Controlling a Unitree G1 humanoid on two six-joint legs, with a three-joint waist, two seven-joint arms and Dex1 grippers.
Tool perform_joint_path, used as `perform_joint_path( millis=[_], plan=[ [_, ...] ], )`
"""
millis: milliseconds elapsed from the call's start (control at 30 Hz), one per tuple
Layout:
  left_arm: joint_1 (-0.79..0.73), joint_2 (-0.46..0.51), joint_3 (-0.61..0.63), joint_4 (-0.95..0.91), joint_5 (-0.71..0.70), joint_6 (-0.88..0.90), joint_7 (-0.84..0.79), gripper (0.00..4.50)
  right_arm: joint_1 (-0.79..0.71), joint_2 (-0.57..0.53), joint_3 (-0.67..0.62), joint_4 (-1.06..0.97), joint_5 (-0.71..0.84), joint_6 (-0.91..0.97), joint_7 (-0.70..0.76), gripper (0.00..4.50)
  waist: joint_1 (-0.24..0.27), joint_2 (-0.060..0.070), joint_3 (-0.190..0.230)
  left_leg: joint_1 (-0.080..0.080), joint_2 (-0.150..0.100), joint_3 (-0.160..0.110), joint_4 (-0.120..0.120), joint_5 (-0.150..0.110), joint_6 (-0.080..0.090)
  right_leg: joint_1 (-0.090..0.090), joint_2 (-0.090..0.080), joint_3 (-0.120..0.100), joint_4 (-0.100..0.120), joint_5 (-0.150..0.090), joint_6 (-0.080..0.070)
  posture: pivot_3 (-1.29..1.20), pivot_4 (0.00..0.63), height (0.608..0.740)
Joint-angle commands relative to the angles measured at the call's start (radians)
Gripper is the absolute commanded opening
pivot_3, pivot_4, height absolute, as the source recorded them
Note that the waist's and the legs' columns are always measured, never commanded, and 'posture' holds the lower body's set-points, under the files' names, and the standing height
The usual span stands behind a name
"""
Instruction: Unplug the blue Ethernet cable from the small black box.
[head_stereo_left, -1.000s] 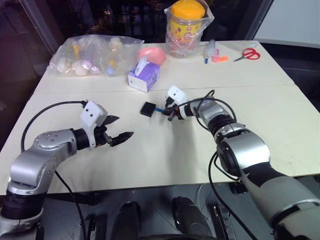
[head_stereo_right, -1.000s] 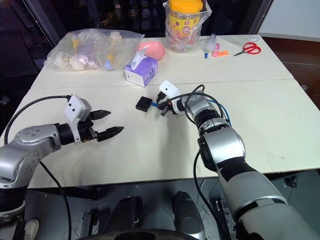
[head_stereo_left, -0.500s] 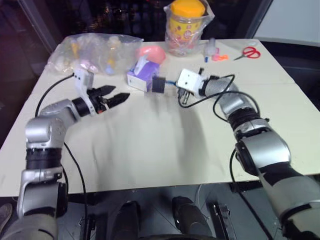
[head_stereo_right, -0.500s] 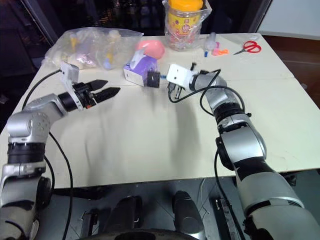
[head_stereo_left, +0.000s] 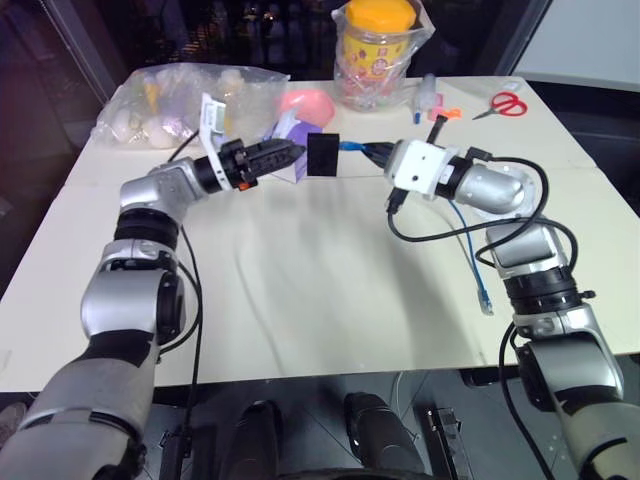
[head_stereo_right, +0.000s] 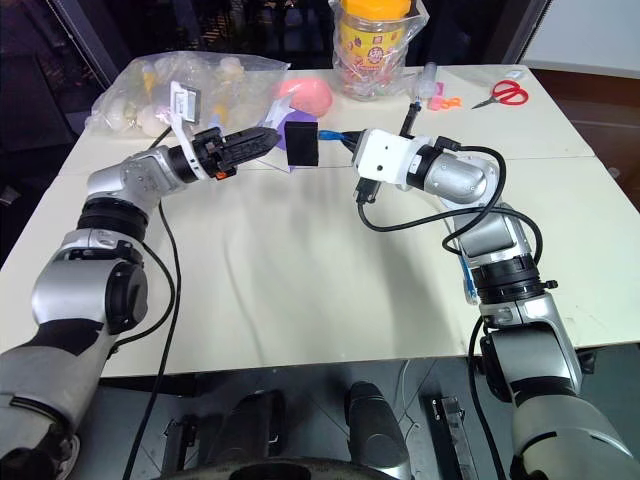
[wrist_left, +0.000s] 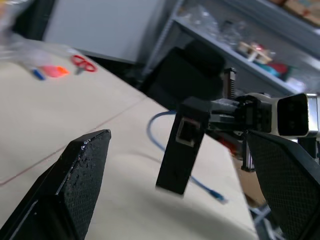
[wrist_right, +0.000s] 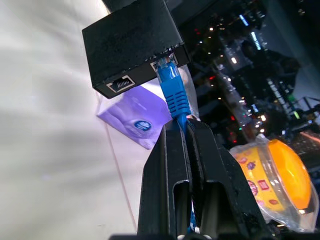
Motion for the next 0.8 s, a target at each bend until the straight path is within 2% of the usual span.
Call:
perform_joint_path(
  millis=[33,67,167,433,533,567,633,667,767,800],
  plan=[
    [-0.041,-0.028,-0.004,0.025,0.039,-0.051,-0.035,4.5,0.015,-0.02,-0.025,-0.091,0.036,0.052,0.011,0.02,0.002,0.0,0.0,0.0,0.0,0.0,0.0,0.0,0.0,0.0,0.0,0.0,0.0,0.0,0.0,0.0,0.15,0.74],
    [-0.042,-0.043,-0.007,0.032,0.052,-0.07,-0.031,4.5,0.023,-0.021,-0.025,-0.108,0.04,0.066,0.013,0.02,0.003,0.0,0.0,0.0,0.0,0.0,0.0,0.0,0.0,0.0,0.0,0.0,0.0,0.0,0.0,0.0,0.15,0.74],
    [-0.056,-0.066,0.018,0.058,0.061,-0.092,-0.015,3.67,0.041,-0.023,-0.021,-0.155,0.049,0.099,0.021,0.0,0.004,0.0,0.0,-0.001,0.0,0.0,0.001,0.0,0.0,0.0,0.0,0.0,0.0,0.0,0.0,0.0,0.15,0.74],
    [-0.065,-0.063,0.036,0.075,0.075,-0.092,-0.044,0.53,0.055,-0.03,-0.014,-0.193,0.054,0.144,0.026,0.0,0.003,0.0,0.0,-0.002,0.0,-0.001,0.003,0.0,0.0,-0.001,0.0,0.0,0.001,0.0,0.0,0.0,0.15,0.74],
    [-0.063,-0.065,0.052,0.076,0.073,-0.091,-0.022,0.5,0.065,-0.038,-0.014,-0.203,0.053,0.16,0.03,0.0,0.004,0.0,0.0,-0.002,0.0,-0.001,0.003,0.0,0.0,-0.001,0.0,0.0,0.001,0.0,0.0,0.0,0.15,0.74],
    [-0.06,-0.067,0.06,0.074,0.069,-0.088,-0.016,0.5,0.074,-0.045,-0.015,-0.207,0.055,0.166,0.036,0.59,0.004,0.0,0.0,-0.002,0.0,-0.001,0.003,0.0,0.0,-0.001,0.0,0.0,0.001,0.0,0.0,0.0,0.15,0.74],
    [-0.049,-0.072,0.067,0.063,0.064,-0.074,-0.017,0.5,0.102,-0.064,-0.025,-0.225,0.05,0.183,0.039,1.3,0.005,0.0,0.0,-0.002,0.0,-0.001,0.003,0.0,0.0,-0.001,0.0,0.0,0.001,0.0,0.0,0.0,0.15,0.74],
    [-0.04,-0.075,0.068,0.053,0.063,-0.067,-0.019,0.5,0.121,-0.072,-0.039,-0.238,0.032,0.196,0.014,1.88,0.007,0.0,0.0,-0.003,0.0,-0.001,0.003,0.0,0.0,-0.001,0.0,0.0,0.001,0.0,0.0,0.0,0.15,0.74],
    [-0.008,-0.086,0.093,0.015,0.039,-0.022,-0.007,0.5,0.246,-0.05,-0.148,-0.358,0.083,0.375,-0.058,3.44,0.02,-0.001,0.0,-0.003,0.0,-0.001,0.003,0.0,0.0,-0.001,0.0,-0.001,0.001,0.0,0.0,0.0,0.15,0.74],
    [0.003,-0.09,0.103,0.0,0.029,-0.005,-0.002,0.5,0.279,0.002,-0.203,-0.421,0.148,0.469,-0.095,3.44,0.025,-0.001,0.0,-0.003,0.0,-0.001,0.003,0.0,0.0,-0.001,0.0,0.0,0.001,0.0,0.0,0.0,0.15,0.74]
  ],
)
